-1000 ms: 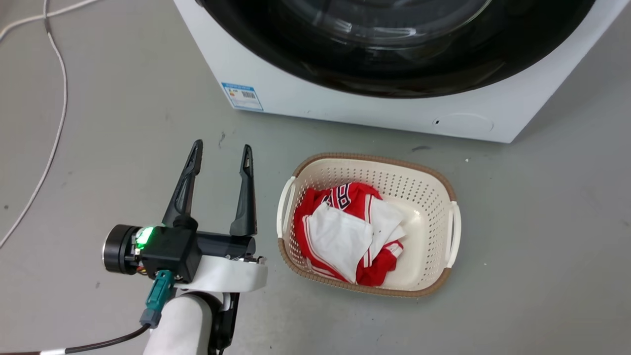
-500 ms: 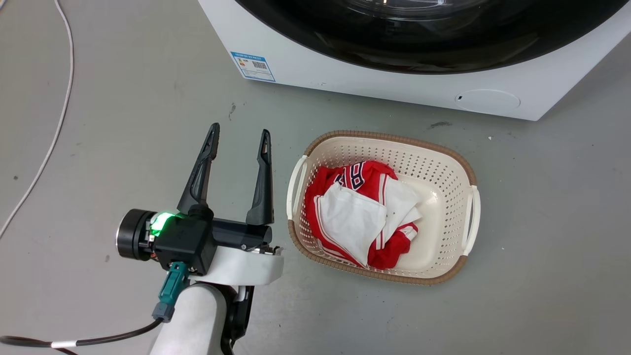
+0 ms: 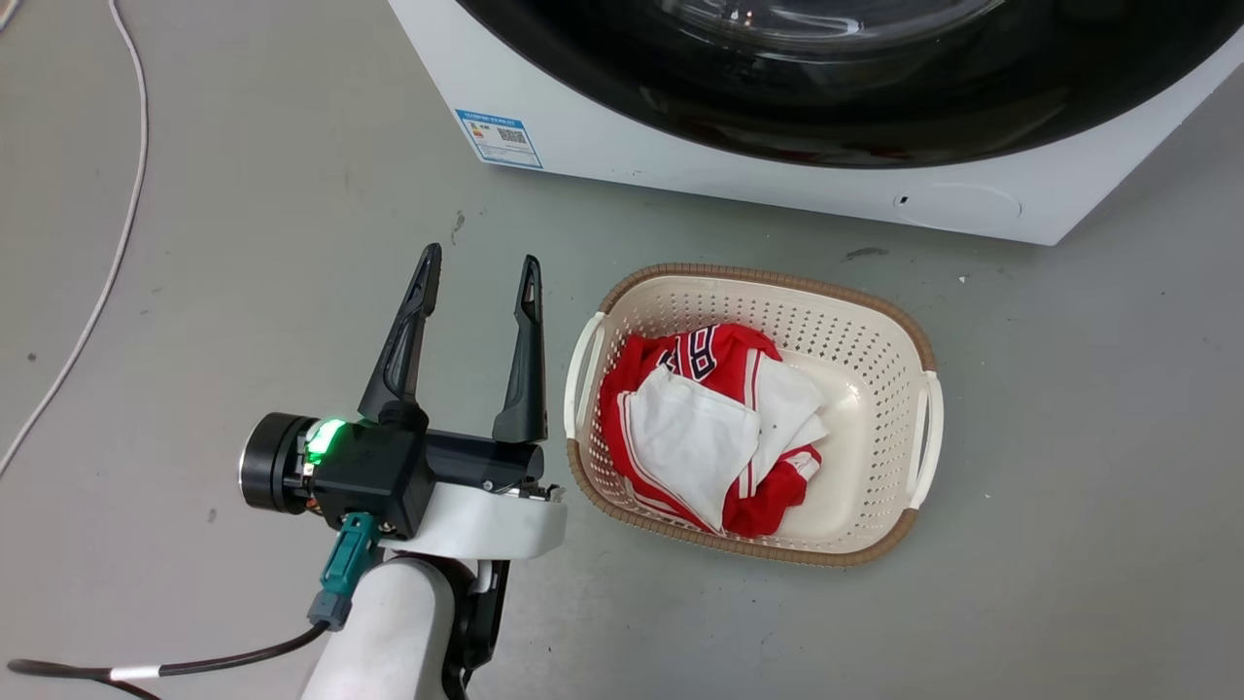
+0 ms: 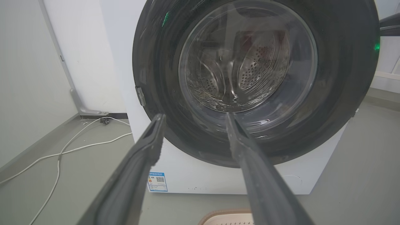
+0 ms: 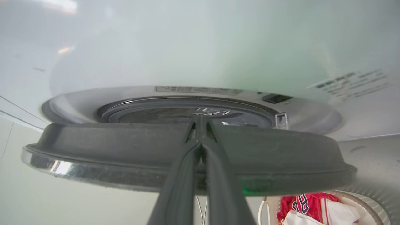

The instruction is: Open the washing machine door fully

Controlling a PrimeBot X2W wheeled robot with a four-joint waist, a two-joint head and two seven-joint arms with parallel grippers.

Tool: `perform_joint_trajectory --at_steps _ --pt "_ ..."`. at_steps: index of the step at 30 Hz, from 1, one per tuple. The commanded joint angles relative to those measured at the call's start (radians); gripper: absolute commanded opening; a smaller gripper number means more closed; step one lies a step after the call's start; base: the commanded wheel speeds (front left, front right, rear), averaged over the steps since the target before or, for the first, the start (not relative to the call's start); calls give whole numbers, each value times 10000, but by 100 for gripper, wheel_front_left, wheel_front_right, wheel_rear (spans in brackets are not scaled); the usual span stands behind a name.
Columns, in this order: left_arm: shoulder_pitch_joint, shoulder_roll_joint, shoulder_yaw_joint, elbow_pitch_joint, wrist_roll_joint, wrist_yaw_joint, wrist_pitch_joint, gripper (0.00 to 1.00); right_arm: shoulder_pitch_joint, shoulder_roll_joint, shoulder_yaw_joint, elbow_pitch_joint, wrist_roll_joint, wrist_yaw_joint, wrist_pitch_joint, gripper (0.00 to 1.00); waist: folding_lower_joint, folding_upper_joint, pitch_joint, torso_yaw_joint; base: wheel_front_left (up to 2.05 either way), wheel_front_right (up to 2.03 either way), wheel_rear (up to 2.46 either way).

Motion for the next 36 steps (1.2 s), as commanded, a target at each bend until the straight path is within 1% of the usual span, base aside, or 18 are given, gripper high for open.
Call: perform_joint_trajectory --at_steps 1,5,10,17,26,36 --pt "-68 -11 -30 32 -28 14 -30 100 311 310 35 -164 116 28 323 0 0 0 -74 -26 0 0 0" --pt "16 -11 -1 90 -59 0 -30 100 616 334 38 -500 293 28 988 0 0 0 -247 -78 0 0 0" --pt "155 -11 55 205 -45 -59 -30 100 1022 330 20 -775 446 25 1557 0 0 0 -609 -147 0 0 0" --pt "576 -11 253 478 4 -196 -29 100 1948 617 232 -1227 599 27 2587 0 0 0 -1376 -304 0 0 0" --pt "1254 -8 630 871 130 -493 -29 100 3732 1422 545 -2155 838 27 3328 0 0 0 -2394 -607 0 0 0" --pt "1676 -10 818 1092 167 -713 -29 100 5465 2381 881 -3723 1258 27 4181 0 0 0 -3077 -714 0 0 0"
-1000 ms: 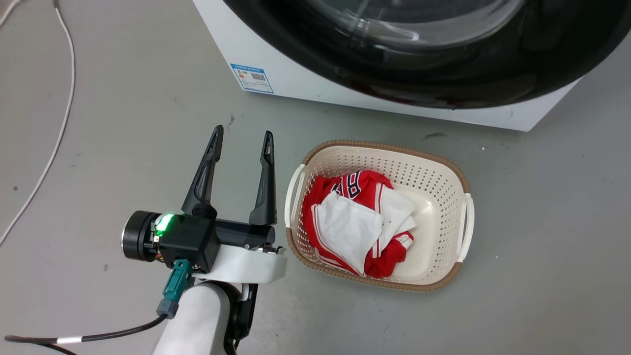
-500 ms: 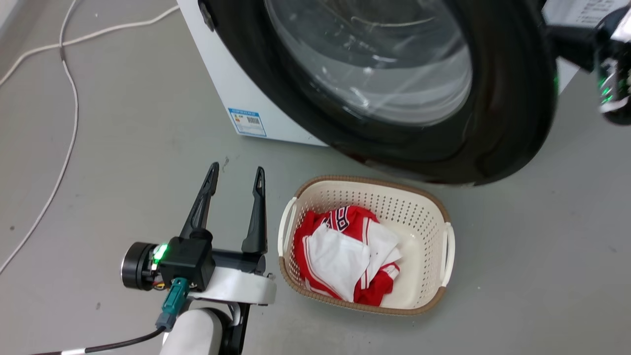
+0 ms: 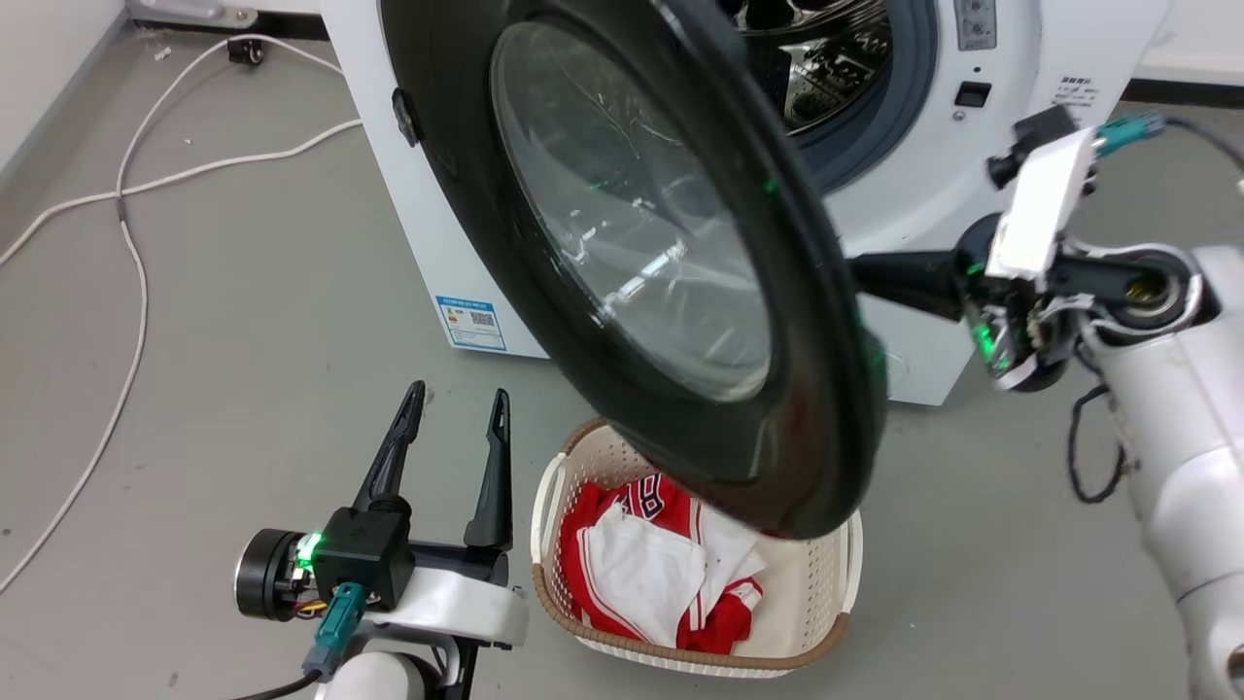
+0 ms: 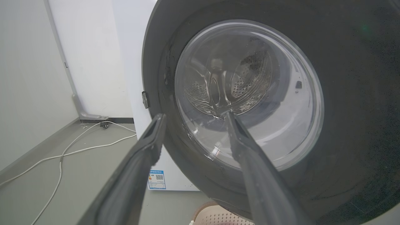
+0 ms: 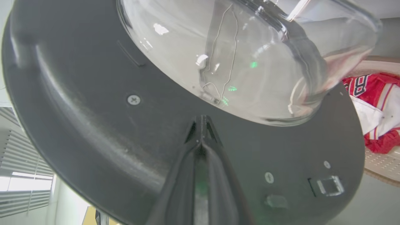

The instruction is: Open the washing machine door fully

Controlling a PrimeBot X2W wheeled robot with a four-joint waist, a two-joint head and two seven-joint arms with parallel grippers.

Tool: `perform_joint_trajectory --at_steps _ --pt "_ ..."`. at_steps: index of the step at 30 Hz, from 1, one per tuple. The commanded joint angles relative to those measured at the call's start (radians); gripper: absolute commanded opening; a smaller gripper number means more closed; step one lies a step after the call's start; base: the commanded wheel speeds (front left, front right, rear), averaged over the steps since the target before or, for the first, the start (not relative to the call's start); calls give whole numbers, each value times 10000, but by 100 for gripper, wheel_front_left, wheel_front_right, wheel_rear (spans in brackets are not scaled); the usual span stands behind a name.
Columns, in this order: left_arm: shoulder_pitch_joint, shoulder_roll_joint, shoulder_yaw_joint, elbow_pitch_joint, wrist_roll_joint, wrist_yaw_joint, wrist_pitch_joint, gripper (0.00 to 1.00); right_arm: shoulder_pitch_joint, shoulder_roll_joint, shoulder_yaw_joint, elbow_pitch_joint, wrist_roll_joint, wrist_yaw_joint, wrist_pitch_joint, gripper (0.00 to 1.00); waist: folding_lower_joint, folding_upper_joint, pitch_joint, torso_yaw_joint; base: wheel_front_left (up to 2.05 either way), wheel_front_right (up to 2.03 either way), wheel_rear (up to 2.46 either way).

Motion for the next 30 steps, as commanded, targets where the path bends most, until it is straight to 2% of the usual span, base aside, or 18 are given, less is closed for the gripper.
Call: perform_joint_trajectory --at_steps 1,7,21,24,30 --pt "155 -6 53 18 30 -22 -29 100 434 349 126 -387 125 25 184 0 1 0 -132 -29 0 0 0" --pt "286 -6 118 28 55 -91 -29 100 1373 861 406 -1550 316 25 552 0 1 0 -287 -85 0 0 0" --pt "329 -6 114 107 72 -214 -29 100 2610 1519 938 -3369 458 25 716 0 1 0 -285 -293 0 0 0" --pt "330 -6 134 149 39 -233 -29 100 2835 1576 836 -3737 421 25 312 0 1 0 -286 -358 0 0 0" --pt "400 -6 205 181 -21 -184 -29 100 3623 1657 9 -4244 195 14 -1791 0 1 0 -321 -572 0 0 0"
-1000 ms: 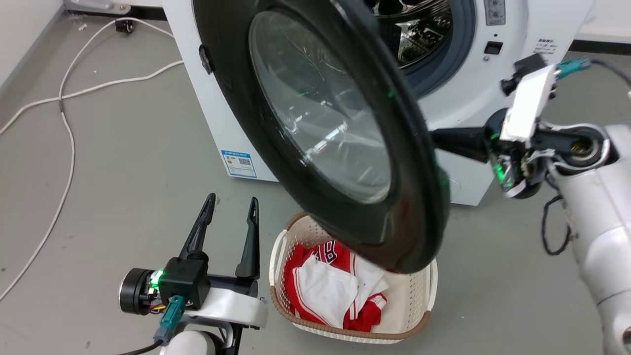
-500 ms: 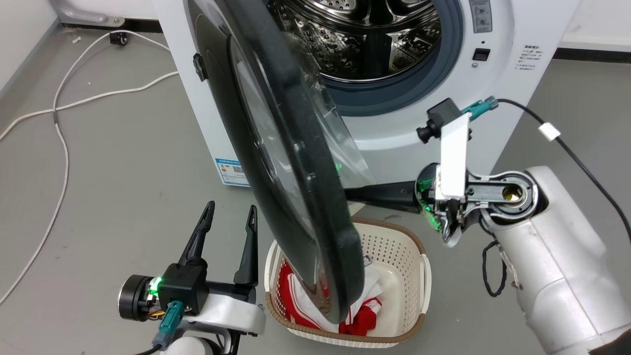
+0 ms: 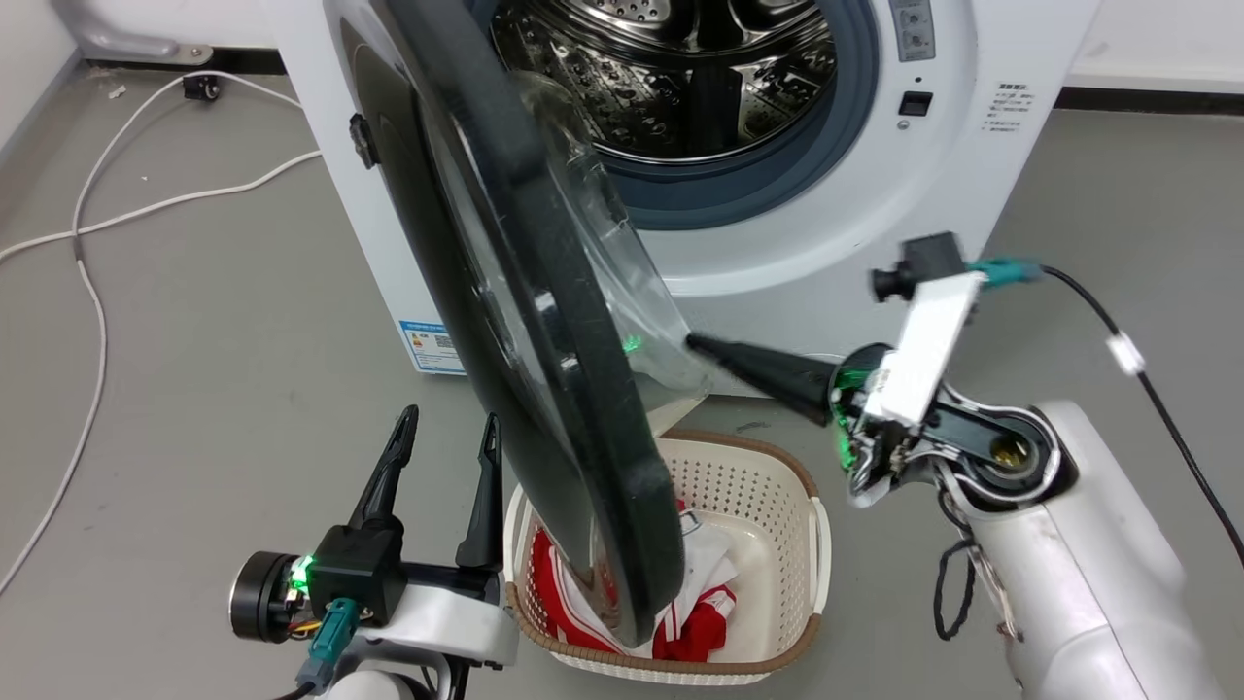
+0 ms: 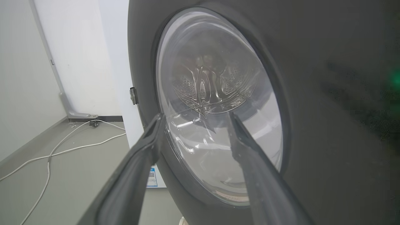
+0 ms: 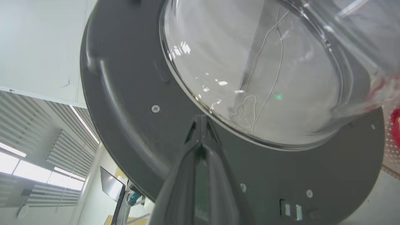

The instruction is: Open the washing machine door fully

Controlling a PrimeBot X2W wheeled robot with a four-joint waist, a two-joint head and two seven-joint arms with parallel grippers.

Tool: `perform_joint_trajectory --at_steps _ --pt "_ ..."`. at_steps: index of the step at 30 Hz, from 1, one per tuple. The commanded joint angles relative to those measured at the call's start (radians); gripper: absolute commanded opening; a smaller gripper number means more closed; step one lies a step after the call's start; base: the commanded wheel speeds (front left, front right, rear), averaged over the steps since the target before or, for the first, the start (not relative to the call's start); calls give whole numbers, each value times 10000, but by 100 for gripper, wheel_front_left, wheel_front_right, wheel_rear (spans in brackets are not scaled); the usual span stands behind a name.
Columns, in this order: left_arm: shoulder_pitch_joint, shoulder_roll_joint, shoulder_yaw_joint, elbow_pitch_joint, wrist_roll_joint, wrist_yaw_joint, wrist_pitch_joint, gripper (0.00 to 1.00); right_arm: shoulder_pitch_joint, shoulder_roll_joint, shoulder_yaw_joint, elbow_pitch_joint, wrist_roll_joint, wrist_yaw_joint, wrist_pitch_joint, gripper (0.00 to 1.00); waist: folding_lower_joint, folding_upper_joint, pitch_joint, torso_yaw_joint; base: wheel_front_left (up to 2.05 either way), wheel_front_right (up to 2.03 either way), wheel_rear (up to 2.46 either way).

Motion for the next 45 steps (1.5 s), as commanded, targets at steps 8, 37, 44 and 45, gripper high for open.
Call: perform_joint_trajectory --at_steps 8,37,44,45 --pt "228 -5 279 63 -11 -9 -29 100 1577 -69 -1680 -509 -312 1 -3247 0 1 -1 -104 -395 0 0 0" --pt "777 -5 1239 35 197 -136 -28 100 6157 -253 -4176 -4622 -13029 -1 -10602 100 1 -1 -741 -964 0 0 0" --pt "701 -5 1367 22 305 -217 -29 100 6938 110 -3643 -5880 -15025 -2 -10129 100 1 -1 -732 -1056 0 0 0" --pt "679 -5 1391 22 310 -229 -29 100 7053 138 -3591 -5945 -15099 -2 -10096 100 1 -1 -726 -1061 0 0 0"
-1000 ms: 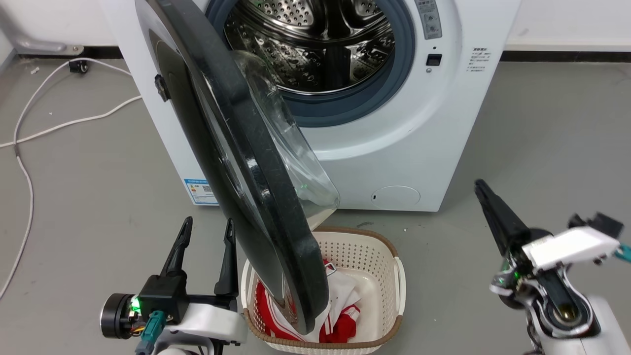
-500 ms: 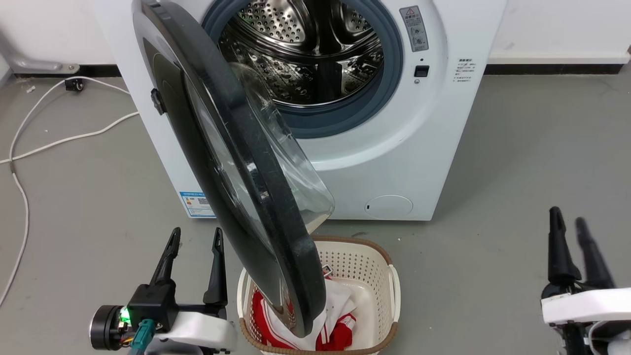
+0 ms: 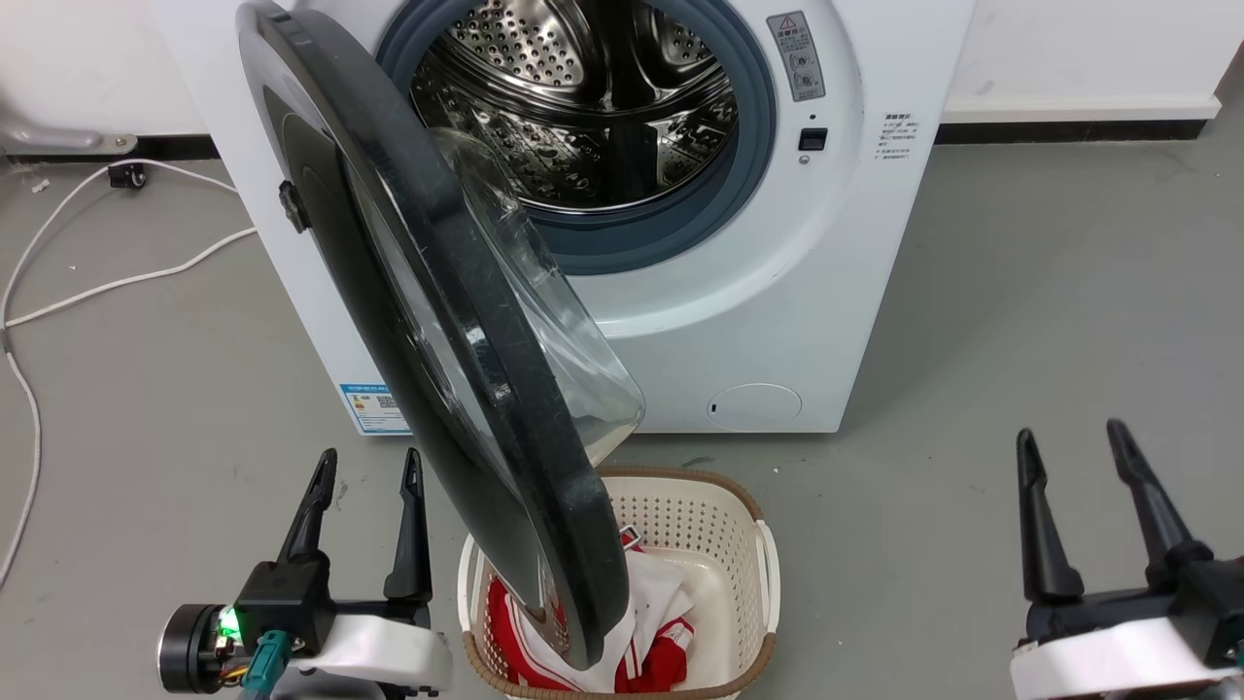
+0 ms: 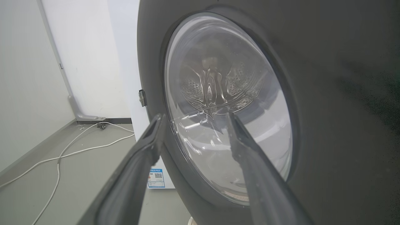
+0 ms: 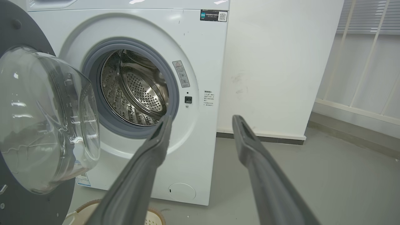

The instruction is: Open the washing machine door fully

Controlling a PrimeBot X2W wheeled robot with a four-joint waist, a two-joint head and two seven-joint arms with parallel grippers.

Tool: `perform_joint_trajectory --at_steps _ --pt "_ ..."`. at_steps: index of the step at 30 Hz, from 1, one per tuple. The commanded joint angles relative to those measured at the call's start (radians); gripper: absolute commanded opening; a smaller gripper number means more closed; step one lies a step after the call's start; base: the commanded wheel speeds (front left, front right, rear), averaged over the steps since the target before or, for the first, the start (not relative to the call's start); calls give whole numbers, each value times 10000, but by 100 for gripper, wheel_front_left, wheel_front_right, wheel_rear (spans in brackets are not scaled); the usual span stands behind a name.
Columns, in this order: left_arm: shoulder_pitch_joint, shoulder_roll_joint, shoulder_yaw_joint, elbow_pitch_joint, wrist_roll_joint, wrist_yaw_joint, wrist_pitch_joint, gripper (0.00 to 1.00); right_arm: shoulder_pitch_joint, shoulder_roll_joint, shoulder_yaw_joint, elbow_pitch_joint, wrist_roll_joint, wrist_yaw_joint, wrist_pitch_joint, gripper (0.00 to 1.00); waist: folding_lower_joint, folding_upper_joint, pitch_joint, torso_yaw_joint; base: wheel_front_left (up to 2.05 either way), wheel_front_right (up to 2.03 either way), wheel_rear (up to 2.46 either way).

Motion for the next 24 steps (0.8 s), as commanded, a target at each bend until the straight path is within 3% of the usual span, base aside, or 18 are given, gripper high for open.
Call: perform_joint_trajectory --at_steps 1,24 --pt "-43 -3 54 -29 64 -72 -26 100 289 69 84 -76 -121 -6 48 100 1 -1 13 -11 0 0 0" --pt "-143 -5 14 -53 122 -21 -27 100 44 159 169 689 307 -6 -143 100 1 -1 242 -64 0 0 0"
